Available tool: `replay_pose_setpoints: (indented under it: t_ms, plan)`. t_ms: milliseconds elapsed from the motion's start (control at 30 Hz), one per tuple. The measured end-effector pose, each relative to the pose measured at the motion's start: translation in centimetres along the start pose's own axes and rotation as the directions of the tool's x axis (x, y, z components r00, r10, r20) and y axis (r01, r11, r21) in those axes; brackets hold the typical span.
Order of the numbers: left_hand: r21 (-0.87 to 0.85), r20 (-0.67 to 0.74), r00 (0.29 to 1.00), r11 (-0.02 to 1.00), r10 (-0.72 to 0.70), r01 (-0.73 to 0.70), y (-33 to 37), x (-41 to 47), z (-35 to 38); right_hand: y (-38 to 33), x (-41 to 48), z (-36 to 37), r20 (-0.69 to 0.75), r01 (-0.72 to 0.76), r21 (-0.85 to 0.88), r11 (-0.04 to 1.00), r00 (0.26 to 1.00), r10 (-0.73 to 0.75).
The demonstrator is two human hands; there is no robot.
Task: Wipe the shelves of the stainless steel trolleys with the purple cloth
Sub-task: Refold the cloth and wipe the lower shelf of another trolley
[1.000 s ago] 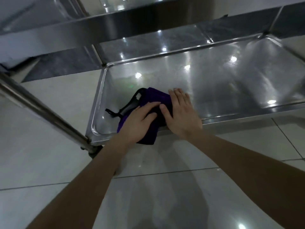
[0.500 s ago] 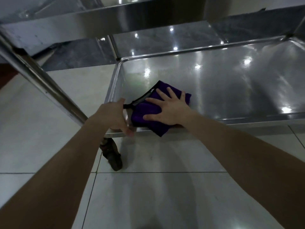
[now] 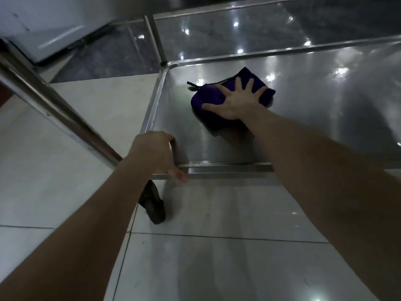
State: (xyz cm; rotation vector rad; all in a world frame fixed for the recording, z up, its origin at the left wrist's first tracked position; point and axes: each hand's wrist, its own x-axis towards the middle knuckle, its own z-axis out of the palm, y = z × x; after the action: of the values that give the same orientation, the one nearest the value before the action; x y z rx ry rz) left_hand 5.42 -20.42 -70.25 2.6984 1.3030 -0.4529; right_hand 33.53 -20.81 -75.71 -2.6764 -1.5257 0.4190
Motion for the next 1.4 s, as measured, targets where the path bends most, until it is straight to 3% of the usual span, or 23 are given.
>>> replay_pose_setpoints:
  t_ms: [233,400,467,567,733,800,900,1033,1167,1300,1400]
  plan:
    - [-0.102,0.010,1.000,0.994,-0.027,0.028,0.4,-1.0,-0.6,2.1,-13.1,3.7,-0.097,0.277,-0.021,0.961,0.956,-0.278]
    - [-0.189,0.013,0.999,0.981,-0.033,0.035,0.1,-1.5,-0.6,9.4,-21.0,4.0,-0.185,0.455,-0.049,0.889,0.871,-0.455]
    - [-0.200,0.015,0.999,0.978,-0.048,0.051,0.3,-2.0,-0.7,15.1,-23.3,3.8,-0.251,0.427,-0.046,0.903,0.870,-0.424]
    - [-0.044,-0.058,0.998,0.999,0.006,-0.008,3.3,-3.3,-0.5,22.7,-26.5,3.4,-0.384,0.286,-0.026,0.958,0.882,-0.274]
    - [-0.062,-0.230,0.907,0.924,0.354,-0.377,18.1,-6.0,0.0,23.5,-27.0,3.7,-0.376,0.184,-0.040,0.982,0.908,-0.185]
    - [-0.091,-0.217,0.886,0.896,0.409,-0.436,23.4,-6.7,0.1,23.4,-27.0,3.4,-0.367,0.210,-0.042,0.977,0.906,-0.210]
    - [-0.090,-0.102,0.917,0.914,0.386,-0.395,26.7,-6.1,0.6,26.0,-27.7,2.9,-0.345,0.238,-0.041,0.970,0.908,-0.237]
    - [-0.014,-0.097,0.918,0.922,0.384,-0.387,26.9,-5.6,1.0,32.9,-30.9,2.3,-0.432,0.013,0.032,0.999,0.902,0.002]
    - [0.030,-0.129,0.917,0.926,0.377,-0.376,26.9,-4.8,0.8,38.0,-33.2,0.4,-0.428,-0.290,0.167,0.942,0.840,0.334]
    - [0.089,-0.102,0.918,0.923,0.383,-0.375,26.2,-4.7,1.4,36.2,-35.2,-0.8,-0.419,-0.407,0.391,0.825,0.720,0.554]
    - [0.098,0.015,0.941,0.936,0.338,-0.338,25.6,-5.4,0.2,32.4,-38.7,-1.9,-0.264,-0.349,0.722,0.598,0.659,0.704]
